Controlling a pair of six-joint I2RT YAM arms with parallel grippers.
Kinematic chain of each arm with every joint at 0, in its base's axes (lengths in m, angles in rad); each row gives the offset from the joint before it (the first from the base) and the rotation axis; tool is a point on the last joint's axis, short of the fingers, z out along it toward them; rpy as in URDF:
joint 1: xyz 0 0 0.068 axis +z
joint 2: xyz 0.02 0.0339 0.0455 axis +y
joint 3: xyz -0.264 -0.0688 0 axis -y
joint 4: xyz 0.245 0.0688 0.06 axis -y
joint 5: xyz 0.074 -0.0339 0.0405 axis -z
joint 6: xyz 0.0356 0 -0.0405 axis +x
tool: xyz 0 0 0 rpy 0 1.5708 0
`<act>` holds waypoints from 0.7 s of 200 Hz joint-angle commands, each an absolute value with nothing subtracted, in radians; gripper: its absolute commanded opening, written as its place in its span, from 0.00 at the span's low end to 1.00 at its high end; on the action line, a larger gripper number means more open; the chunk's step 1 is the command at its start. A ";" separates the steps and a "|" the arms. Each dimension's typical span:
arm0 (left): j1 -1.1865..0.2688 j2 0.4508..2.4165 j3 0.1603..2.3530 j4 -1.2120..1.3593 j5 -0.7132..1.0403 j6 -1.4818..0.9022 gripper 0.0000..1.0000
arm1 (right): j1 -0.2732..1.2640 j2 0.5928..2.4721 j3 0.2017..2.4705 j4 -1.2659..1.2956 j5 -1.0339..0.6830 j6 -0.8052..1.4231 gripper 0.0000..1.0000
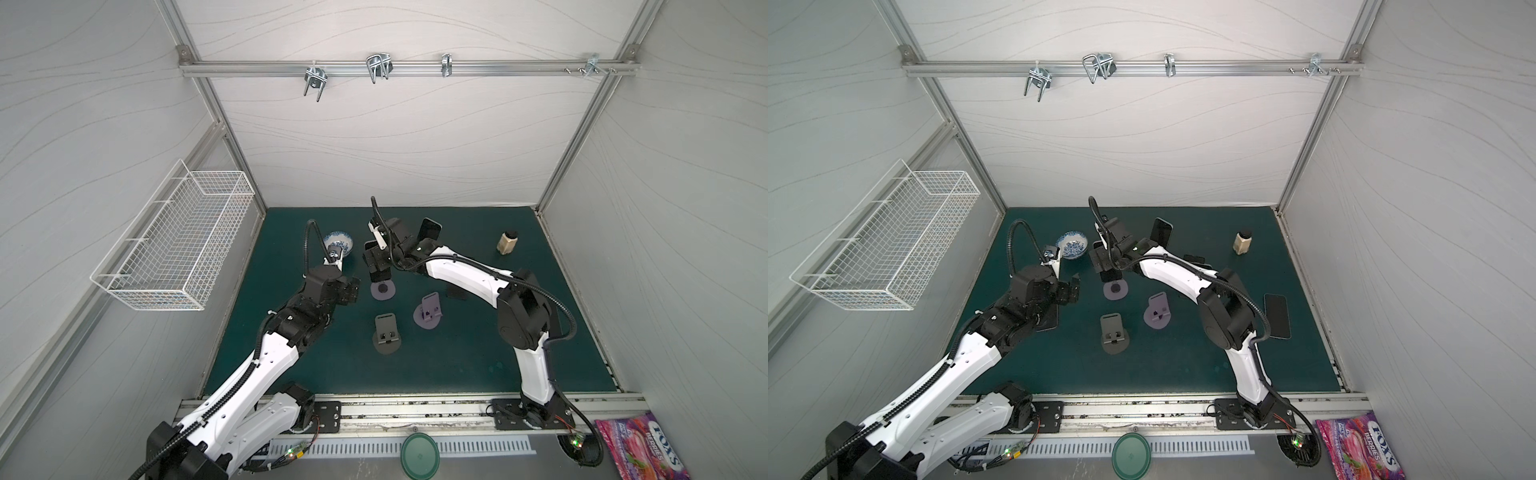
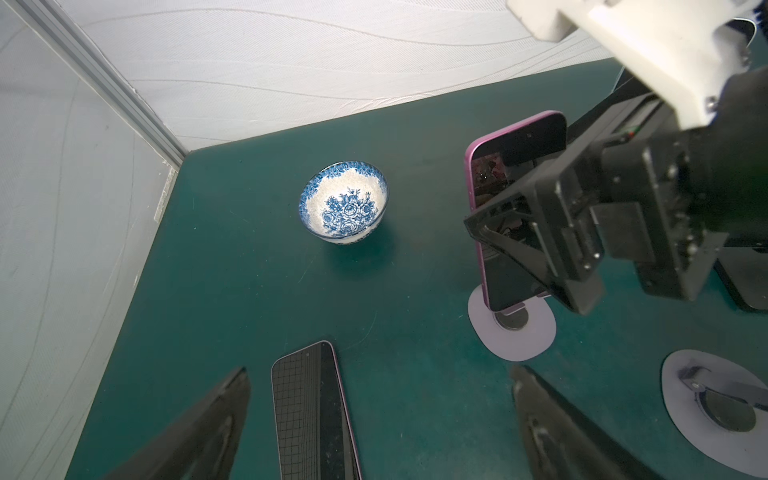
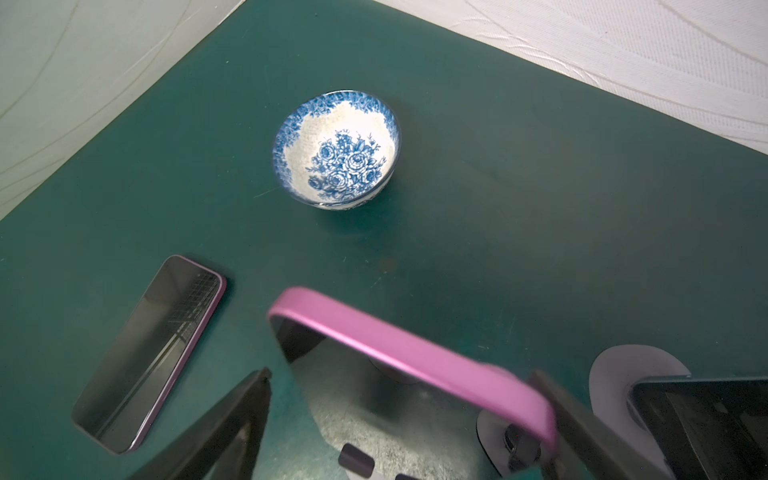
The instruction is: Remove the phone from the phone stand
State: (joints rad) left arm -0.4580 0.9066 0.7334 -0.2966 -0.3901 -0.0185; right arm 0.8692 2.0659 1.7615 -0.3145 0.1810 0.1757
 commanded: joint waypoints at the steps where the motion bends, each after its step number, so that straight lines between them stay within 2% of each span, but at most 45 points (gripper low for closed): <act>1: -0.454 0.890 0.765 -0.278 -0.410 -0.023 0.98 | 0.876 2.094 1.797 -0.304 0.230 0.188 0.98; 140: -0.456 0.878 0.764 -0.279 -0.416 -0.025 0.99 | 0.897 2.169 1.864 -0.288 0.325 0.247 0.99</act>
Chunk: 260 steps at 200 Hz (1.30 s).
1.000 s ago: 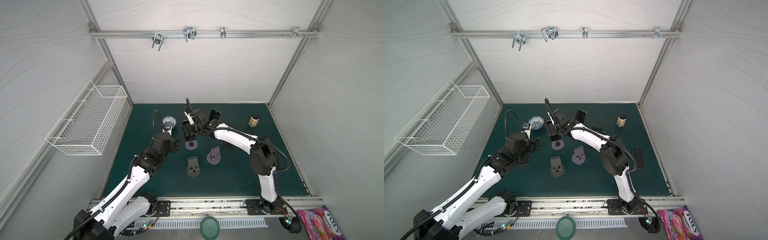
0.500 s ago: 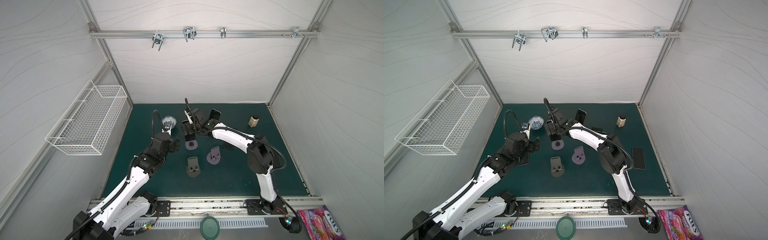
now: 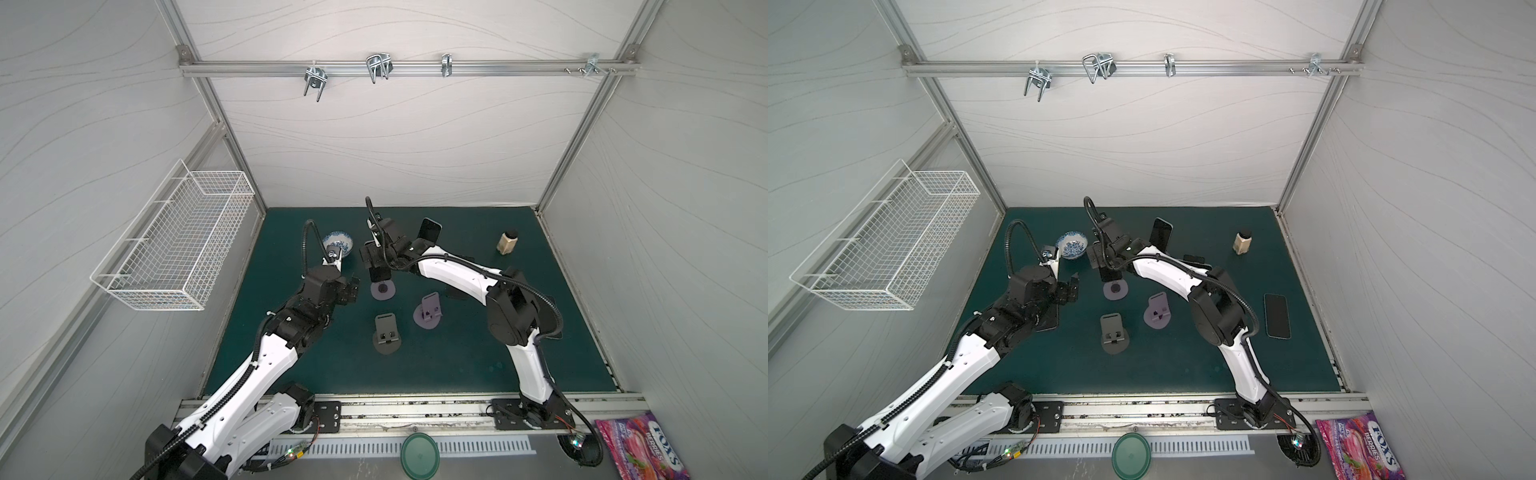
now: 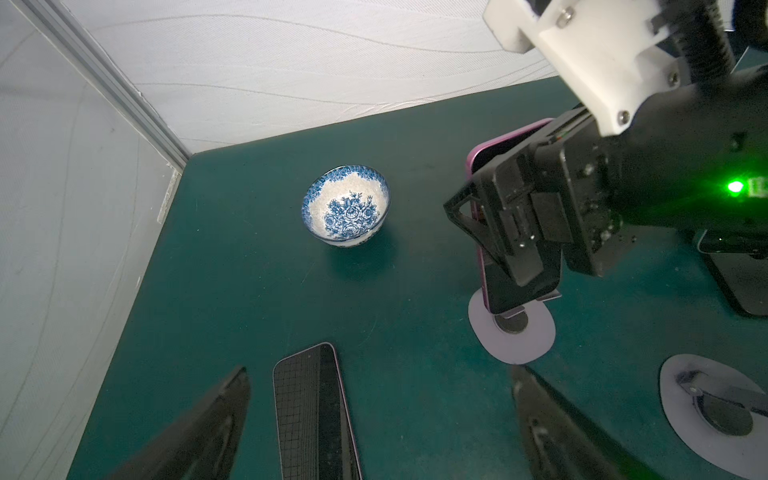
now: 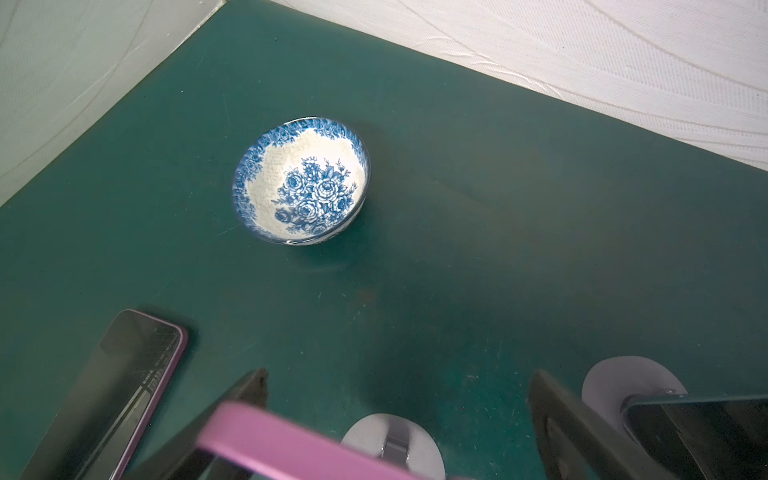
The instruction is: Remove the phone from the phone stand
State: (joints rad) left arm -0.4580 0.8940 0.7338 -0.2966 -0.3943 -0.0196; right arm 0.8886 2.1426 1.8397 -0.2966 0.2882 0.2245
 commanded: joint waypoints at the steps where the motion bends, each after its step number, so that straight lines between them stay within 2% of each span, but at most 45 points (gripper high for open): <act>1: -0.456 0.877 0.764 -0.279 -0.416 -0.025 0.99 | 0.897 2.169 1.864 -0.287 0.326 0.247 0.99; 120: -0.458 0.879 0.764 -0.279 -0.416 -0.026 0.99 | 0.899 2.203 1.891 -0.302 0.343 0.288 0.97; 182: -0.462 0.880 0.765 -0.279 -0.417 -0.027 0.98 | 0.899 2.196 1.886 -0.297 0.340 0.293 0.81; 260: -0.462 0.876 0.764 -0.280 -0.418 -0.026 0.99 | 0.902 2.165 1.867 -0.275 0.334 0.291 0.75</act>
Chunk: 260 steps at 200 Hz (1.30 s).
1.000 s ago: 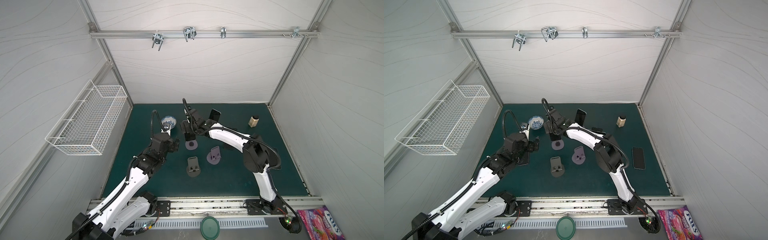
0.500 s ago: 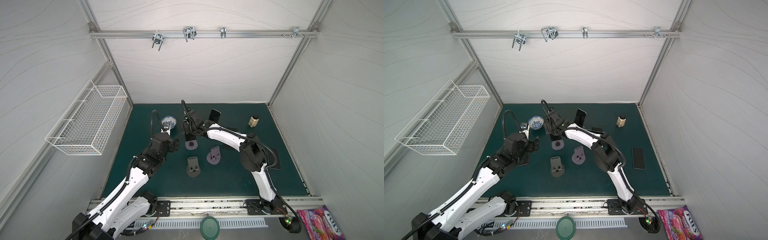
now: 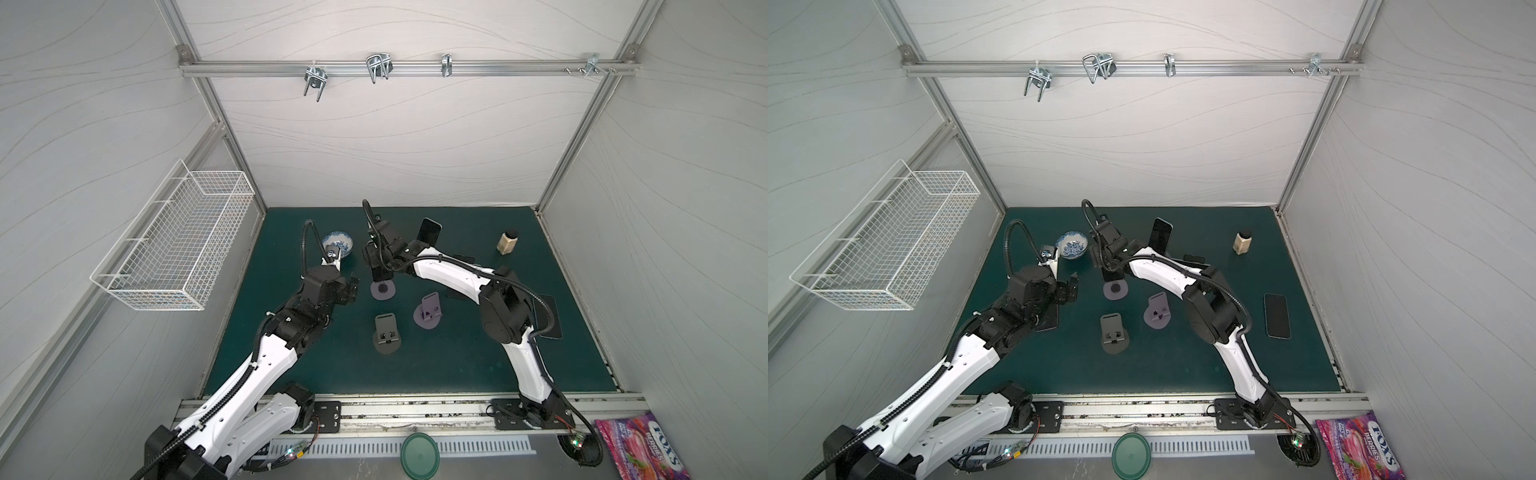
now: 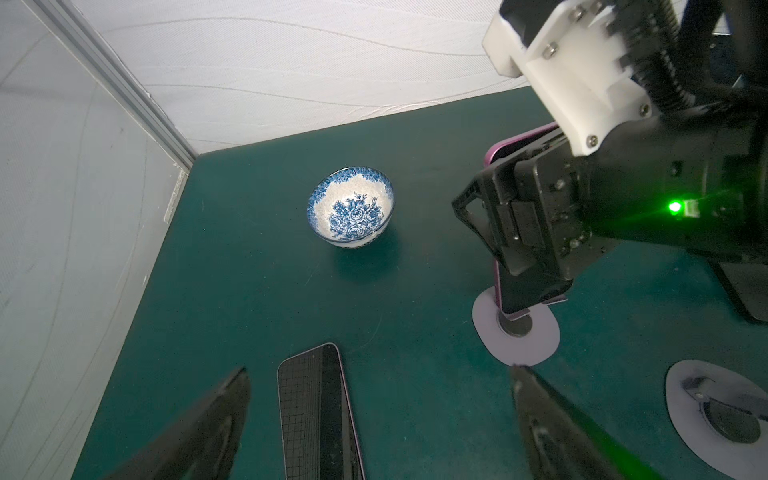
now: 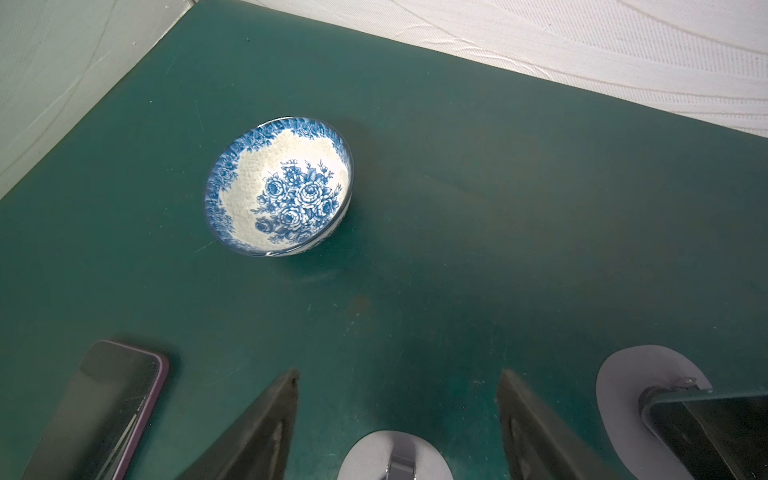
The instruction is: Remove the phone from the phone stand
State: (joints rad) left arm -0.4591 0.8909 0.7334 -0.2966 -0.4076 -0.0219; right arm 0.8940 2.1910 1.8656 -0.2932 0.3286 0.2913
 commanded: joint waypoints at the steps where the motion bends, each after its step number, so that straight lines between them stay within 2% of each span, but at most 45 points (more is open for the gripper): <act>1: -0.462 0.876 0.764 -0.279 -0.417 -0.026 0.99 | 0.902 2.165 1.867 -0.275 0.333 0.290 0.75; 184: -0.457 0.879 0.765 -0.282 -0.428 -0.027 0.99 | 0.905 2.073 1.856 -0.291 0.308 0.254 0.67; 260: -0.451 0.859 0.754 -0.291 -0.401 -0.027 0.99 | 0.905 1.985 1.864 -0.340 0.248 0.231 0.63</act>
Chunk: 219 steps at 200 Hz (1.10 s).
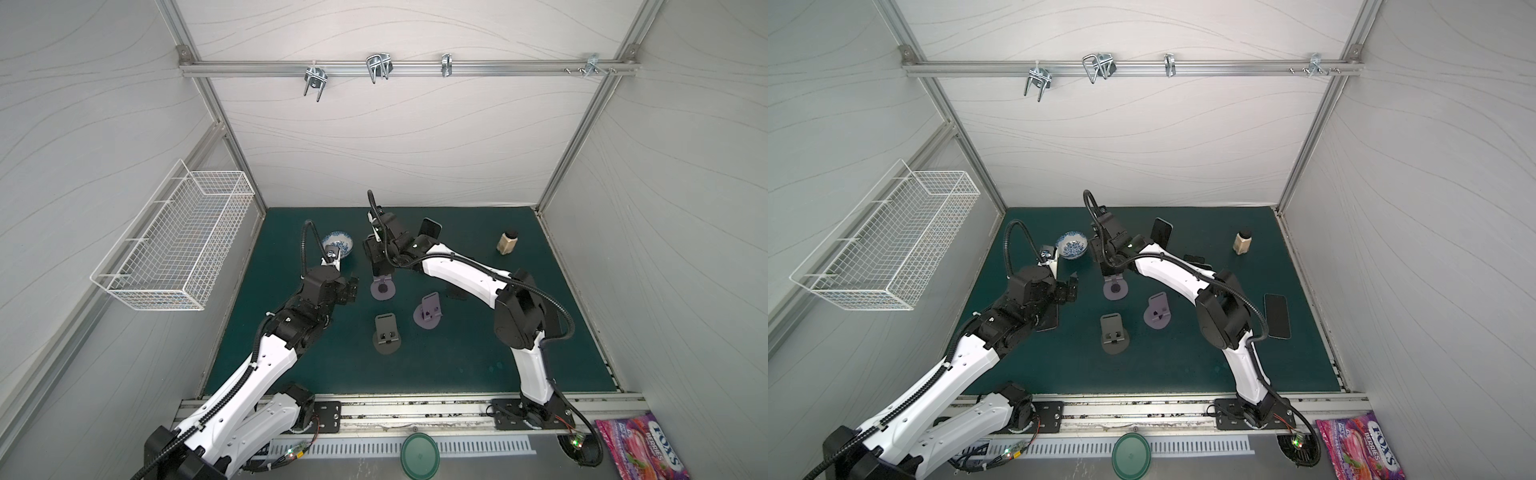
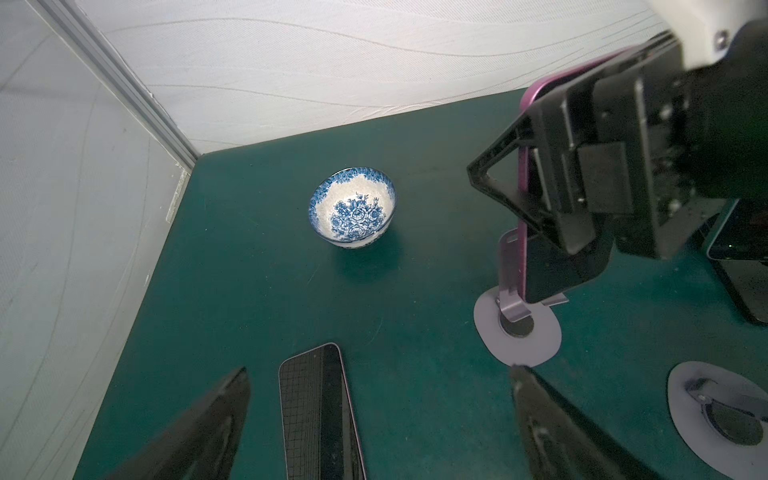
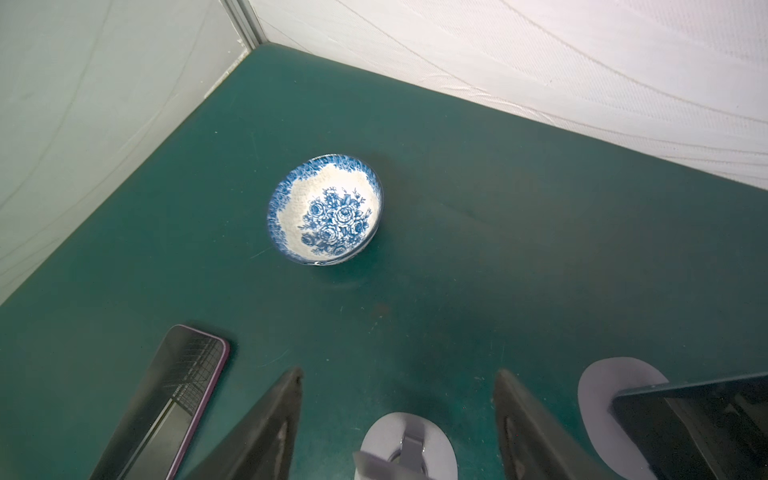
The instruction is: Remove the phone from the phone stand
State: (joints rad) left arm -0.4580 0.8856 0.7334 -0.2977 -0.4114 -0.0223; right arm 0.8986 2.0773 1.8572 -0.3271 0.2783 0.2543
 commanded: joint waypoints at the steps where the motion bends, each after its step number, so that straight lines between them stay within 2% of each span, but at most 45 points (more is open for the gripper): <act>1: -0.451 0.858 0.754 -0.291 -0.400 -0.027 0.99 | 0.906 1.984 1.864 -0.341 0.247 0.231 0.63; 49: -0.451 0.826 0.777 -0.317 -0.289 0.000 0.98 | 0.892 1.874 1.865 -0.462 0.165 0.231 0.60; 142: -0.459 0.860 0.916 -0.333 0.149 -0.047 0.98 | 0.847 1.559 1.714 -0.672 0.107 0.269 0.59; 179: -0.497 0.905 0.954 -0.307 0.315 -0.052 0.98 | 0.806 1.396 1.608 -0.762 0.090 0.288 0.59; 219: -0.569 0.972 1.004 -0.295 0.393 -0.044 0.97 | 0.745 1.243 1.500 -0.906 0.084 0.294 0.59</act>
